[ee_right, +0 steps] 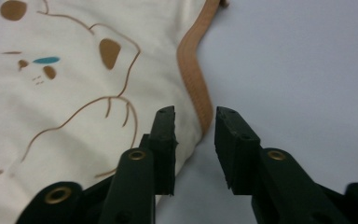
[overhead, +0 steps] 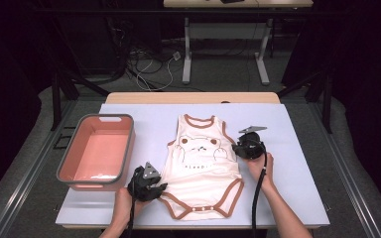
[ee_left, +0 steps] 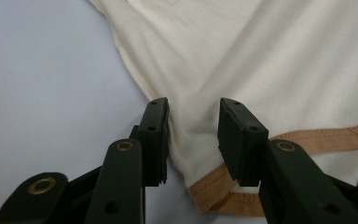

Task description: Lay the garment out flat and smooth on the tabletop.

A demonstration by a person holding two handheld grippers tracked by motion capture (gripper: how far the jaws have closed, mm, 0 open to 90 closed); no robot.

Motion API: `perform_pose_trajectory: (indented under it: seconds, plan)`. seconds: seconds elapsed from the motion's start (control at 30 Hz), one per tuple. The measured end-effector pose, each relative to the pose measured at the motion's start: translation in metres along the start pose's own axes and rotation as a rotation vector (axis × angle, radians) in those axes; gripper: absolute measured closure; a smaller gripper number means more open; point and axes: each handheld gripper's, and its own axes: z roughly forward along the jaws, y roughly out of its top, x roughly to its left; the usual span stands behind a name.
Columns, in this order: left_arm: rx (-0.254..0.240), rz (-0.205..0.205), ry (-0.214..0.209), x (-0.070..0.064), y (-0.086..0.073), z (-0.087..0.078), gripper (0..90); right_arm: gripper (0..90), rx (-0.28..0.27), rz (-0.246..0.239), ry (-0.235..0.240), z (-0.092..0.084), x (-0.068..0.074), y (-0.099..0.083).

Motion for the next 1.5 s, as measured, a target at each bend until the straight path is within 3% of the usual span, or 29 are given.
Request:
perform_pose_trajectory:
  seconds: [0.07,0.17,0.23,0.33,0.43,0.6,0.77,0.87,1.0,1.1,1.13,1.27,1.43,1.5]
  plan:
    - [-0.003,-0.002,-0.009,0.001,0.000,0.001,63.6,61.3,0.022,0.008,0.023,-0.001,0.000,-0.004]
    - [-0.009,0.004,-0.018,0.001,0.000,0.001,65.3,59.6,0.018,0.020,0.006,0.007,-0.003,-0.006]
    - [-0.012,0.002,-0.031,0.001,0.000,0.002,68.4,69.3,-0.009,0.042,0.010,0.011,-0.005,-0.006]
    - [-0.016,0.005,-0.035,0.000,0.000,0.003,74.4,83.5,-0.022,0.028,0.017,0.014,-0.004,-0.005]
    - [-0.026,0.009,-0.033,-0.001,0.001,0.004,78.2,88.4,-0.022,0.019,0.017,0.014,-0.004,-0.004]
    - [-0.034,0.013,-0.021,-0.003,0.004,0.007,80.0,88.9,-0.026,-0.020,-0.042,0.015,-0.005,-0.001]
    - [-0.048,0.019,-0.023,-0.005,0.007,0.011,80.0,89.0,-0.023,-0.024,-0.076,0.013,-0.010,-0.001]
    - [-0.061,0.006,-0.047,-0.009,0.009,0.014,79.7,89.0,-0.023,-0.035,-0.106,0.011,-0.014,-0.001]
    - [-0.062,0.031,-0.057,-0.016,0.012,0.017,79.7,88.8,-0.028,-0.032,-0.128,0.008,-0.021,-0.002]
    - [-0.054,0.035,-0.052,-0.017,0.012,0.015,79.8,83.9,-0.016,-0.012,-0.085,0.010,-0.023,-0.005]
    - [-0.051,0.037,-0.050,-0.016,0.011,0.015,80.2,75.7,-0.020,-0.005,-0.075,0.010,-0.024,-0.005]
    - [-0.048,0.021,-0.048,-0.014,0.010,0.013,82.9,59.1,-0.008,0.004,-0.040,0.006,-0.023,-0.005]
    - [-0.028,0.054,-0.033,-0.014,0.010,0.011,86.5,54.2,0.015,0.013,-0.003,-0.007,-0.019,-0.007]
    - [-0.027,0.047,-0.036,-0.013,0.009,0.009,86.7,54.1,0.021,0.013,0.006,-0.012,-0.017,-0.008]
